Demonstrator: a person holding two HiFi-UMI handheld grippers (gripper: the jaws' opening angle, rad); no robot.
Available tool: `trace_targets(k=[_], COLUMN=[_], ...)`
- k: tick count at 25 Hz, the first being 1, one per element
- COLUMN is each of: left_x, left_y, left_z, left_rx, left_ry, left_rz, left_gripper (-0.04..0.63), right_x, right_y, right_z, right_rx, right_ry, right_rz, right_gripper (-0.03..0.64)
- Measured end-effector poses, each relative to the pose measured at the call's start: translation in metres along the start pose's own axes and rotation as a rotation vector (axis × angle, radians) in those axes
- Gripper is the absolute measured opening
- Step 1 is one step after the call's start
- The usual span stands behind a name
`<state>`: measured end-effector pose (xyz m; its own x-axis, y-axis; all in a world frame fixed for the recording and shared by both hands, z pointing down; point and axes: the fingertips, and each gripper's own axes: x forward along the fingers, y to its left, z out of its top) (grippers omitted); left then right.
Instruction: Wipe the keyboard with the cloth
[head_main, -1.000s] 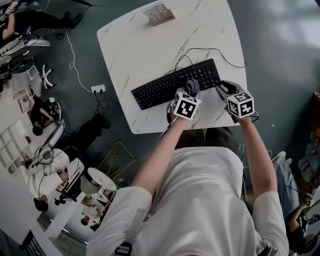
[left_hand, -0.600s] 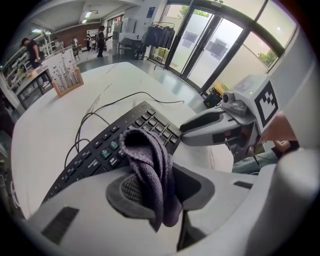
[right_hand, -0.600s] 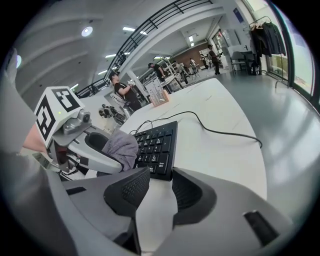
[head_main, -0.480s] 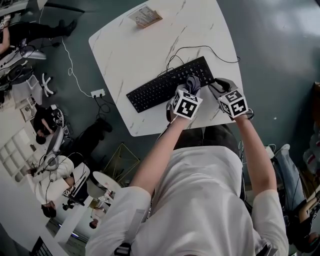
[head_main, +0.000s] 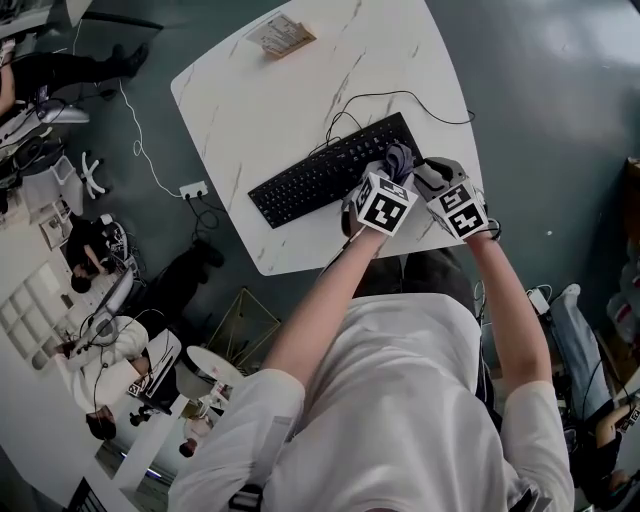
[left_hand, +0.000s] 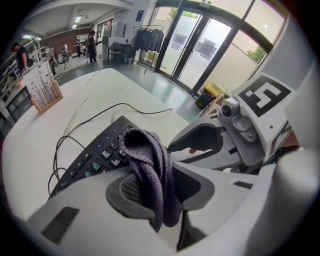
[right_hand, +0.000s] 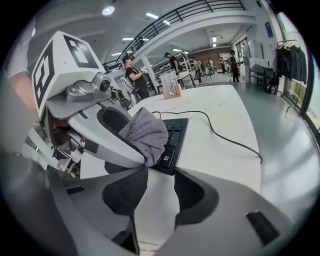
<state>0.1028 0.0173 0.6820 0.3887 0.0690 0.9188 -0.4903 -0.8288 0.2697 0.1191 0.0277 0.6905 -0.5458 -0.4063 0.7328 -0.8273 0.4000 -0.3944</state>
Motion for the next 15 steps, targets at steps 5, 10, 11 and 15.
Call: trace_targets(k=[5,10,11,15], left_x=[0.002,-0.003,-0.002,0.007], left_y=[-0.008,-0.019,-0.018,-0.011], left_z=[0.013,0.04,0.043,0.044], left_rx=[0.031,0.046,0.032,-0.052], left_ry=[-0.042,-0.14,-0.151,-0.151], left_rz=[-0.038,-0.06,-0.061,-0.071], left_gripper=[0.121,0.121,0.121,0.12], right_x=[-0.005,-0.016,-0.018,-0.022], right_y=[0.002,-0.008,-0.01,-0.015], right_z=[-0.01,-0.019,-0.02,-0.021], right_rx=[-0.04,0.033,0.05,0.078], right_ry=[0.03,-0.002,-0.008,-0.018], right_rz=[0.007,-0.015,-0.021,-0.036], right_gripper=[0.161,0.161,0.161,0.16])
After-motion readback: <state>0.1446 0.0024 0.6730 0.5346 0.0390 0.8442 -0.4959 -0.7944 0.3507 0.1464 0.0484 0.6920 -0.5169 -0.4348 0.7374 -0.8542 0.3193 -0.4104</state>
